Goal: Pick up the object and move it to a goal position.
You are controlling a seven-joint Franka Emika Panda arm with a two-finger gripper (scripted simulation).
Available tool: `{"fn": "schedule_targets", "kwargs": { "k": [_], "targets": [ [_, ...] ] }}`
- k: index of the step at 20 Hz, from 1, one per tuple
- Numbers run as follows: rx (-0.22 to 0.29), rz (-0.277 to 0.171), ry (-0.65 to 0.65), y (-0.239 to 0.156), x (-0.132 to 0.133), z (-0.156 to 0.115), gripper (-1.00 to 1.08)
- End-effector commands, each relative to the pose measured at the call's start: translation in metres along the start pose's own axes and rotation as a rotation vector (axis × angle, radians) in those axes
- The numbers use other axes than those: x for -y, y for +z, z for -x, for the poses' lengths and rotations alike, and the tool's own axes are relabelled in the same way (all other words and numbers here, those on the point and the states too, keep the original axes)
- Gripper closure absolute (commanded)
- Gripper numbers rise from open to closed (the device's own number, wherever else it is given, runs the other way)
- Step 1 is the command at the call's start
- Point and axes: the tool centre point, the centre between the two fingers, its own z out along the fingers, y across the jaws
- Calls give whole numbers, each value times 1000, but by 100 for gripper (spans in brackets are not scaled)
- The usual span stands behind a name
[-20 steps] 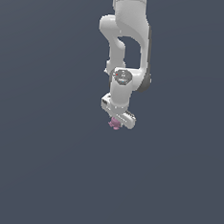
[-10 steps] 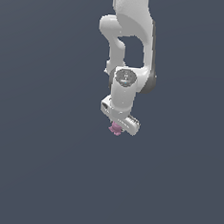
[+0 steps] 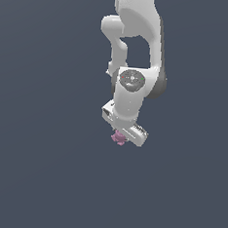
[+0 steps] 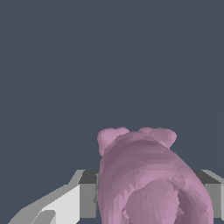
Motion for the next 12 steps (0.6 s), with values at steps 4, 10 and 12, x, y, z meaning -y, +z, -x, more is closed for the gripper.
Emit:
{"fn": "schedule_targets", "kwargs": {
  "k": [4,10,12],
  "targets": [
    [1,1,0,-10,12,-12,108],
    [1,0,0,-14,16,-17,108],
    [1,0,0,-13,16,-17,108]
  ]
}}
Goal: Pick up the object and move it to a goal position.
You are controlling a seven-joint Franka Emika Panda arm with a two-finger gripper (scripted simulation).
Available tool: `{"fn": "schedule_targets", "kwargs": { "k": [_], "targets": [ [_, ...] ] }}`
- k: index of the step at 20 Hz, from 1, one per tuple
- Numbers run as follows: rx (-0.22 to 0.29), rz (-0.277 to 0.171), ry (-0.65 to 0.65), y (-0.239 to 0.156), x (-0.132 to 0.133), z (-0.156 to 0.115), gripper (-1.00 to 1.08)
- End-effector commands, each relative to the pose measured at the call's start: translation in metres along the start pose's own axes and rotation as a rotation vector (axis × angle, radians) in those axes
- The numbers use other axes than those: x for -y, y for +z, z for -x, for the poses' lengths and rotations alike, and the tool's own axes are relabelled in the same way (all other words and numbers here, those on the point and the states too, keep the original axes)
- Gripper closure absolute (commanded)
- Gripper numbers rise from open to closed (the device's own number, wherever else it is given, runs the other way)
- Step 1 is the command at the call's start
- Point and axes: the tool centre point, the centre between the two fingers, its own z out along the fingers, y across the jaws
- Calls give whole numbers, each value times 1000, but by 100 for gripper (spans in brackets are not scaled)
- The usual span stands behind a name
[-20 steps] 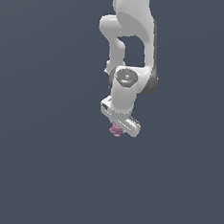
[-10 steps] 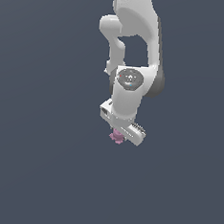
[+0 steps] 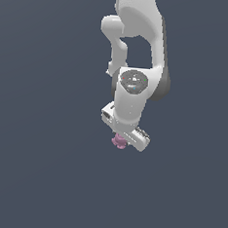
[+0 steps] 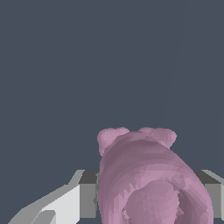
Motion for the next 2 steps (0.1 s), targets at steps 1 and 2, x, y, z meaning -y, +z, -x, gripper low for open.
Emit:
{"fn": "schedule_targets", "kwargs": {
  "k": [1,2],
  "targets": [
    [0,0,0,0,0,0,108],
    [0,0,0,0,0,0,108]
  ]
}}
